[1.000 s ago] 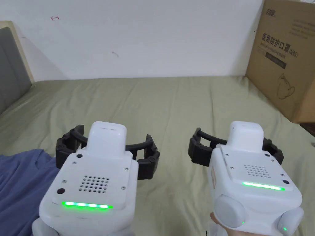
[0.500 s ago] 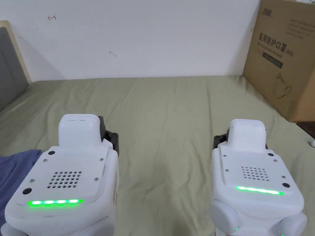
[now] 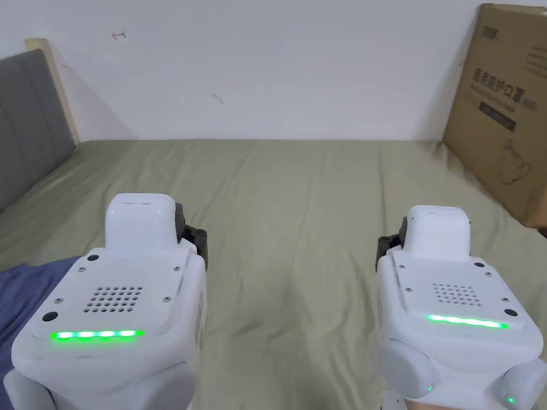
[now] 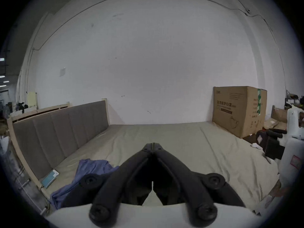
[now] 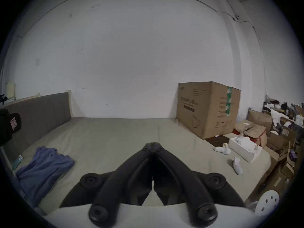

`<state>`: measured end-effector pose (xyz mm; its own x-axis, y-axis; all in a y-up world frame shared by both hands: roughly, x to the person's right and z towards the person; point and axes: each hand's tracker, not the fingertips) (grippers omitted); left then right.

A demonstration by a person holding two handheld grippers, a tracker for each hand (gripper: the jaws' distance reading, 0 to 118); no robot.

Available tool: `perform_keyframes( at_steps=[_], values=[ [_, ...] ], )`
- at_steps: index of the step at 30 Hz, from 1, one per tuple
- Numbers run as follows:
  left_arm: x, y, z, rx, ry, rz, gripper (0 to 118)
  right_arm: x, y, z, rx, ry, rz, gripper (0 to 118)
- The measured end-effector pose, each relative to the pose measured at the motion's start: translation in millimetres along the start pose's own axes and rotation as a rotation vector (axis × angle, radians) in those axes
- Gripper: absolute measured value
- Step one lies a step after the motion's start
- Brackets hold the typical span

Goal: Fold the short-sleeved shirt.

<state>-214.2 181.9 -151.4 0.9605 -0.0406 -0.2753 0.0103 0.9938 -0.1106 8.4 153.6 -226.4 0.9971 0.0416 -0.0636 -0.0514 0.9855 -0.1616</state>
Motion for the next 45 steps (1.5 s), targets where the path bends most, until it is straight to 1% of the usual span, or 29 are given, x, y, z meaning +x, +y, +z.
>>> perform_keyframes(
  at_steps=[3,4,6,8,11,13,15,17,19,21,23,24,25,26,27,28,29,30,31,32,35,38,39,41,42,43,44,45],
  values=[
    [-27.9,6.6,8.8,0.013,0.098,0.014,0,-25.1,12.4,-3.8,0.021,0.093,0.006,0],
    [-39.1,8.3,12.7,0.016,0.129,0.017,0,-34.8,15.5,-4.2,0.021,0.134,-0.006,0],
    [-66.2,12.4,24.6,0.015,0.223,0.019,0,-60.2,21.2,-3.7,0.004,0.291,-0.057,0],
    [-91.0,10.5,37.7,0.008,0.279,0.019,0,-88.1,21.0,-4.3,-0.013,0.363,-0.054,0],
    [-122.6,5.1,54.0,-0.031,0.396,0.016,0,-123.7,18.5,-3.8,-0.074,0.504,-0.104,0],
    [-141.0,-1.0,60.5,-0.053,0.412,0.040,0,-142.0,14.2,-0.8,-0.082,0.527,-0.087,0],
    [-155.5,-7.3,59.1,-0.095,0.441,0.073,0,-158.1,8.4,4.1,-0.080,0.538,-0.025,0],
    [-165.6,-15.1,48.6,-0.168,0.475,0.096,0,-166.1,4.2,4.9,-0.094,0.566,-0.001,0],
    [-173.5,-26.0,32.7,-0.228,0.444,0.122,0,-170.7,-0.2,5.6,-0.111,0.576,0.002,0],
    [-180.9,-44.1,2.7,-0.313,0.394,0.149,0,-174.1,-5.7,1.0,-0.140,0.578,0.008,0],
    [-186.1,-66.4,-33.4,-0.416,0.367,0.123,0,-176.2,-11.1,-4.1,-0.166,0.574,0.016,0],
    [-184.9,-79.4,-51.5,-0.490,0.418,0.071,2,-177.0,-14.0,-6.8,-0.176,0.570,0.021,0],
    [-184.4,-90.6,-64.3,-0.528,0.434,0.032,14,-177.3,-16.4,-9.4,-0.184,0.568,0.027,0],
    [-184.3,-100.9,-75.5,-0.552,0.436,0.006,47,-177.7,-19.4,-11.6,-0.196,0.564,0.037,0],
    [-184.6,-111.1,-84.5,-0.569,0.429,0.002,82,-178.2,-21.9,-15.4,-0.208,0.556,0.047,0],
    [-186.4,-117.1,-91.5,-0.583,0.403,0.028,110,-178.6,-23.7,-18.6,-0.216,0.550,0.055,0],
    [-189.2,-122.9,-100.3,-0.633,0.397,0.061,118,-179.0,-26.1,-22.5,-0.226,0.541,0.063,0],
    [-191.9,-127.3,-106.6,-0.630,0.384,0.093,116,-179.2,-27.8,-26.3,-0.236,0.534,0.064,0],
    [-193.3,-128.4,-109.7,-0.572,0.357,0.110,116,-179.6,-29.1,-30.6,-0.248,0.530,0.064,0],
    [-195.5,-128.2,-116.7,-0.580,0.357,0.127,116,-179.9,-30.8,-35.5,-0.260,0.526,0.059,0],
    [-197.3,-138.9,-151.8,-0.651,0.347,0.117,118,-180.2,-36.3,-44.9,-0.285,0.513,0.052,0],
    [-194.0,-153.1,-181.8,-0.733,0.302,0.122,118,-179.8,-41.7,-50.0,-0.302,0.500,0.067,0],
    [-193.1,-158.8,-191.1,-0.734,0.282,0.123,118,-179.5,-43.7,-52.0,-0.309,0.495,0.075,0],
    [-188.6,-176.4,-206.6,-0.775,0.246,0.158,118,-178.5,-48.0,-56.6,-0.325,0.478,0.080,0],
    [-188.5,-187.2,-216.8,-0.836,0.225,0.180,115,-177.2,-50.3,-58.9,-0.338,0.467,0.074,0],
    [-187.1,-197.6,-223.7,-0.942,0.207,0.188,105,-175.6,-51.9,-61.1,-0.350,0.460,0.065,0],
    [-183.0,-211.8,-225.9,-1.034,0.168,0.185,75,-173.2,-53.4,-63.7,-0.364,0.457,0.052,0],
    [-180.6,-216.6,-216.7,-1.021,0.181,0.149,74,-170.2,-54.0,-65.5,-0.373,0.457,0.045,0]
  ],
)
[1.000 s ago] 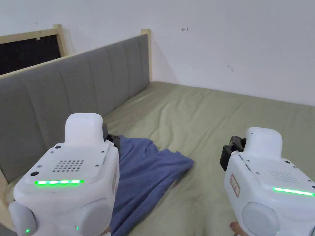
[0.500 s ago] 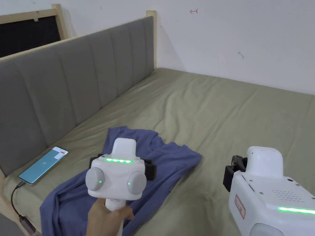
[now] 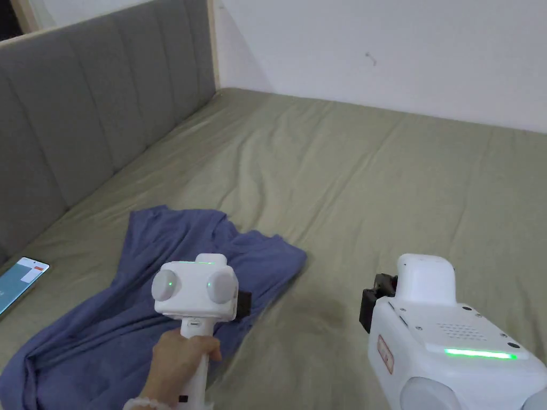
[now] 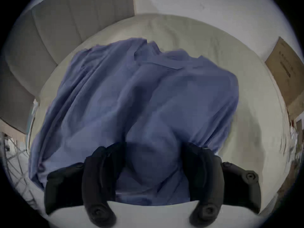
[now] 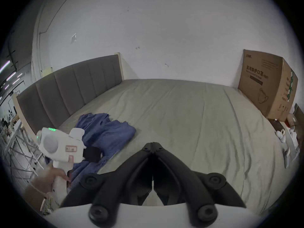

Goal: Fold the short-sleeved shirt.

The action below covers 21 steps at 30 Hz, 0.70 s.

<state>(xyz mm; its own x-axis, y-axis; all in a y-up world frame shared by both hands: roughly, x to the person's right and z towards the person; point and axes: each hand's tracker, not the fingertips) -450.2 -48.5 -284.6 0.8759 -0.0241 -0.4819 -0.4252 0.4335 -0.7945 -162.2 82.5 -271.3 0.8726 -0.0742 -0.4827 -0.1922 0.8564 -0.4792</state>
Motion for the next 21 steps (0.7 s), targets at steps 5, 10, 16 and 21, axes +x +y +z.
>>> perform_keyframes(
  at_steps=[5,10,16,21],
  values=[
    [-4.6,6.9,17.0,0.055,0.014,-0.001,5,10.1,-2.4,-1.4,-0.006,-0.027,-0.030,0],
    [-12.4,13.3,25.7,0.021,-0.038,0.070,5,22.9,-4.4,4.7,-0.009,-0.025,-0.064,0],
    [-0.6,33.0,78.7,0.116,-0.117,0.058,5,50.4,-0.1,16.6,0.019,-0.069,-0.142,0],
    [65.1,62.5,132.7,0.214,-0.235,-0.043,5,81.7,5.4,40.1,0.064,-0.144,-0.169,0]
  ],
)
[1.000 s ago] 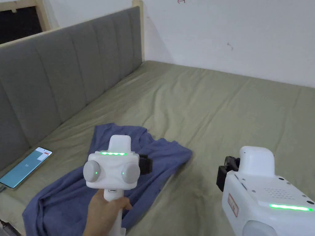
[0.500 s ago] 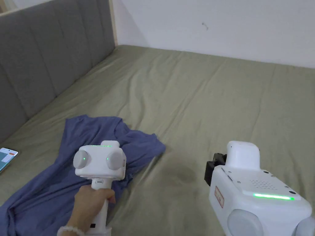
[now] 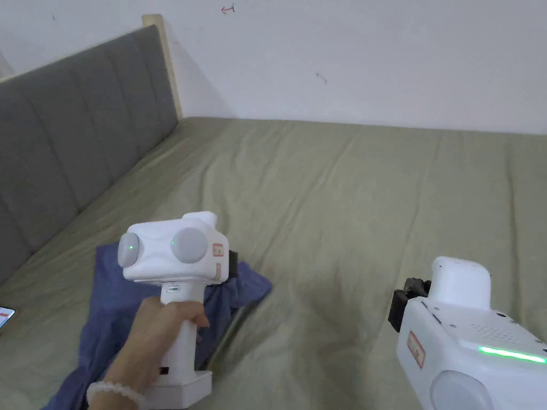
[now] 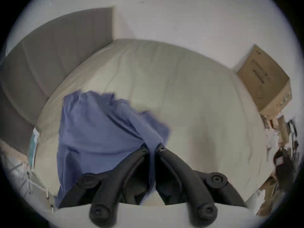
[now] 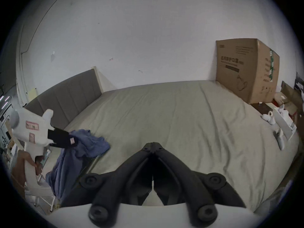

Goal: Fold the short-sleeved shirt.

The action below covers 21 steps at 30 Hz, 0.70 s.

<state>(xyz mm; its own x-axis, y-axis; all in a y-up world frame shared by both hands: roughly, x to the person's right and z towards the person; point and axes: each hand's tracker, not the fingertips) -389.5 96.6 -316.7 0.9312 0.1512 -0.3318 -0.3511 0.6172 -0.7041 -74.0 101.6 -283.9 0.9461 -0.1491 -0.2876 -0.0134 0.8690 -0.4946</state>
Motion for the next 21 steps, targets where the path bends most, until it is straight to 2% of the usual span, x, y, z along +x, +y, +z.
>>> perform_keyframes(
  at_steps=[3,6,9,11,13,15,16,21],
  values=[
    [72.3,17.2,9.5,0.033,-0.145,-0.051,5,31.8,11.6,17.8,0.042,-0.064,-0.055,0],
    [155.1,20.4,17.5,0.043,-0.280,-0.171,5,65.5,25.8,39.2,0.097,-0.144,-0.074,0],
    [243.9,11.8,30.3,0.019,-0.513,-0.245,5,104.7,40.2,67.6,0.164,-0.253,-0.109,0],
    [283.7,-2.7,34.9,0.019,-0.622,-0.131,5,127.7,45.6,84.7,0.196,-0.304,-0.147,0],
    [318.1,-25.3,28.1,-0.075,-0.762,-0.120,5,148.3,48.8,99.4,0.210,-0.350,-0.155,0],
    [346.8,-58.2,23.5,-0.097,-0.724,-0.272,5,164.4,48.7,112.3,0.219,-0.401,-0.141,0],
    [358.1,-78.7,16.4,-0.100,-0.646,-0.340,5,170.5,46.9,116.3,0.221,-0.421,-0.135,0],
    [369.2,-163.4,-40.2,-0.347,-0.550,-0.346,5,189.8,36.0,119.4,0.190,-0.457,-0.147,0]
  ],
)
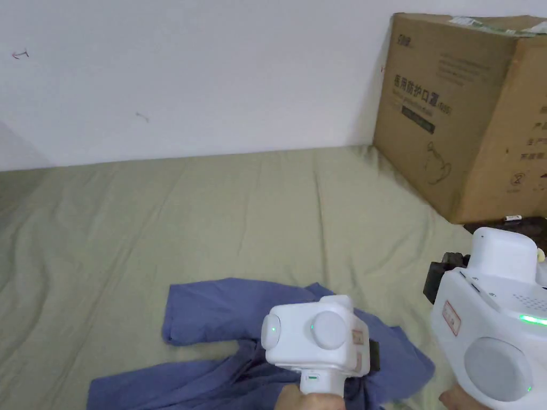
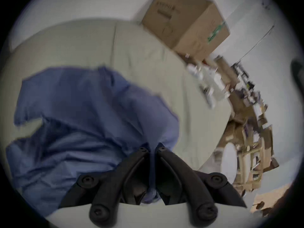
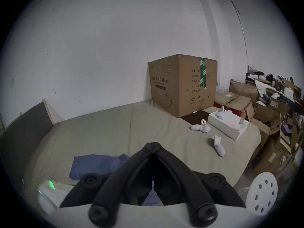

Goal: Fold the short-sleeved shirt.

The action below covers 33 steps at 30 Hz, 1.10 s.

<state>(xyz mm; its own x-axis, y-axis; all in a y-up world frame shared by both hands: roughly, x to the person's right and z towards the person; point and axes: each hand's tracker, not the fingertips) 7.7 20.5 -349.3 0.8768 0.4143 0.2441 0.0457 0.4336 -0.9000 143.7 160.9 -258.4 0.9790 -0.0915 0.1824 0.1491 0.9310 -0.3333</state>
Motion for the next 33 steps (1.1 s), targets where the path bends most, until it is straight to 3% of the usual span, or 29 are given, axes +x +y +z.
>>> perform_keyframes(
  at_steps=[2,3,4,6,7,8,11,12,13,14,15,16,20,24,25,26,27,31,33],
  values=[
    [-5.6,-14.4,-10.8,-0.023,0.086,-0.054,8,0.2,-3.9,-2.2,-0.020,0.003,0.003,0],
    [-9.3,-17.3,-9.0,0.002,0.103,-0.068,20,-2.0,-6.0,-3.8,-0.023,0.006,0.009,0],
    [-12.9,-16.3,-3.8,0.018,0.086,-0.070,38,-3.3,-6.4,-4.3,-0.027,0.008,0.012,0],
    [-19.5,-8.1,17.6,0.052,0.100,-0.056,61,-7.7,-6.9,-5.3,-0.032,0.018,0.007,0],
    [-22.8,-2.7,26.6,0.061,0.115,-0.052,95,-10.1,-6.9,-5.4,-0.033,0.028,0.002,0],
    [-27.3,2.3,42.0,0.117,0.127,-0.035,111,-13.4,-6.6,-5.5,-0.035,0.037,-0.001,0],
    [-48.8,13.5,86.4,0.233,0.174,-0.014,107,-25.5,-7.5,-5.5,-0.037,0.063,0.012,0],
    [-60.7,10.9,97.8,0.259,0.193,0.002,99,-30.6,-8.6,-6.0,-0.041,0.071,0.019,0],
    [-70.6,8.3,106.0,0.272,0.214,0.009,79,-34.8,-10.5,-6.4,-0.043,0.081,0.025,0],
    [-82.6,2.7,114.0,0.276,0.238,0.024,28,-40.3,-13.6,-7.3,-0.051,0.098,0.034,0],
    [-96.5,-5.9,115.0,0.264,0.281,0.049,0,-46.0,-17.2,-8.6,-0.061,0.111,0.039,0],
    [-110.2,-17.1,121.9,0.255,0.337,0.072,0,-51.1,-21.0,-9.7,-0.070,0.125,0.045,0],
    [-171.0,-63.6,129.6,0.165,0.315,0.206,0,-76.7,-38.9,-16.6,-0.133,0.186,0.090,0],
    [-215.5,-67.4,151.2,0.208,0.435,0.286,1,-97.1,-50.4,-25.2,-0.173,0.230,0.106,0],
    [-227.8,-60.0,157.8,0.228,0.442,0.321,13,-101.8,-52.1,-27.4,-0.178,0.239,0.111,0],
    [-242.4,-53.6,165.8,0.234,0.449,0.357,45,-106.4,-53.3,-29.2,-0.183,0.243,0.117,0],
    [-253.9,-48.7,168.8,0.234,0.472,0.376,61,-109.6,-54.4,-30.6,-0.187,0.248,0.125,0],
    [-301.3,-29.2,159.1,0.196,0.610,0.375,76,-119.2,-62.5,-39.0,-0.214,0.265,0.157,0],
    [-315.4,-27.8,145.6,0.156,0.605,0.398,78,-121.5,-67.3,-45.4,-0.233,0.265,0.167,0]
  ],
)
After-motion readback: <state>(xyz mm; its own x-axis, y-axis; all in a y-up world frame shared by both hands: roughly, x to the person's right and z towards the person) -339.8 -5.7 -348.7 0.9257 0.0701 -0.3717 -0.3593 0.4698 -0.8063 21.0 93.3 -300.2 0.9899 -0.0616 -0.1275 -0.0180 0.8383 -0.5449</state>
